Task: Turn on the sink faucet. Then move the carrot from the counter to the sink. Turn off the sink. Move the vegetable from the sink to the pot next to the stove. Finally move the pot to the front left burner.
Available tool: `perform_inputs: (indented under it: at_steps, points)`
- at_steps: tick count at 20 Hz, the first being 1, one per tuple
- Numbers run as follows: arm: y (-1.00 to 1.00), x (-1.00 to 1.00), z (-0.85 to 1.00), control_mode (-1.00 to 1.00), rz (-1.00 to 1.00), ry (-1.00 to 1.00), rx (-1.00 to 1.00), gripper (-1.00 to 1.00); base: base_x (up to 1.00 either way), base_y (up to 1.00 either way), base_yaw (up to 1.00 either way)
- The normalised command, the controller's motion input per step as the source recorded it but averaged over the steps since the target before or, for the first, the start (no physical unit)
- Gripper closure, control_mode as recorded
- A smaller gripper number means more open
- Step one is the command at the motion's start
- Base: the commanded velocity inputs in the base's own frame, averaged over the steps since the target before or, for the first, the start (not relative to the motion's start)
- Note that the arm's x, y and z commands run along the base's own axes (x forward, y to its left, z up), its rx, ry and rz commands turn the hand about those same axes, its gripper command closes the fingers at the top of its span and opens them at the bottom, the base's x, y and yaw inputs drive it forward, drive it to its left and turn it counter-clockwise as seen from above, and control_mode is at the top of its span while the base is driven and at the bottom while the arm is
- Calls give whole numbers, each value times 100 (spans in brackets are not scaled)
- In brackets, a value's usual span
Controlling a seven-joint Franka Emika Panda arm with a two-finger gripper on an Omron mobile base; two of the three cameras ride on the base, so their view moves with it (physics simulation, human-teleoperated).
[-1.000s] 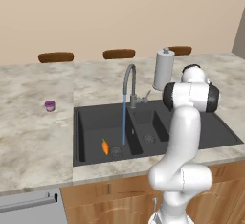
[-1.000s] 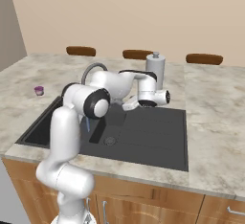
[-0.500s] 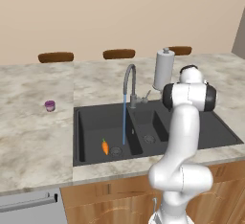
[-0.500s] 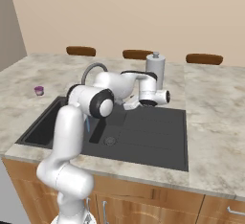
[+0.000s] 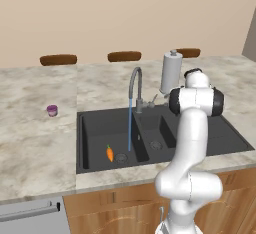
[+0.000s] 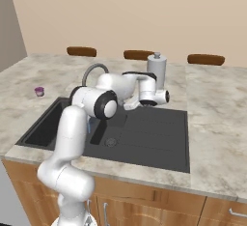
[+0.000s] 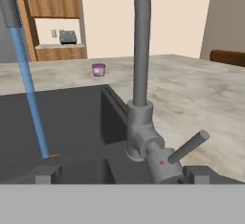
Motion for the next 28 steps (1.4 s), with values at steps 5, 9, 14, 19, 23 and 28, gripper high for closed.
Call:
perform_inputs:
  at_steps: [5,9,14,19,23,28]
  points:
    - [12,19,-13,-100,1,0,0,-100,0,0,0]
    - [10,17,-11,-100,0,0,0,-100,0,0,0]
    - [3,17,-9,-100,0,-2,0,-100,0,0,0]
    - [4,14,-3,-100,1,0,0,-100,0,0,0]
    - [5,16,-2,-100,2,0,0,-100,0,0,0]
    - [7,13,-3,-100,3,0,0,-100,0,0,0]
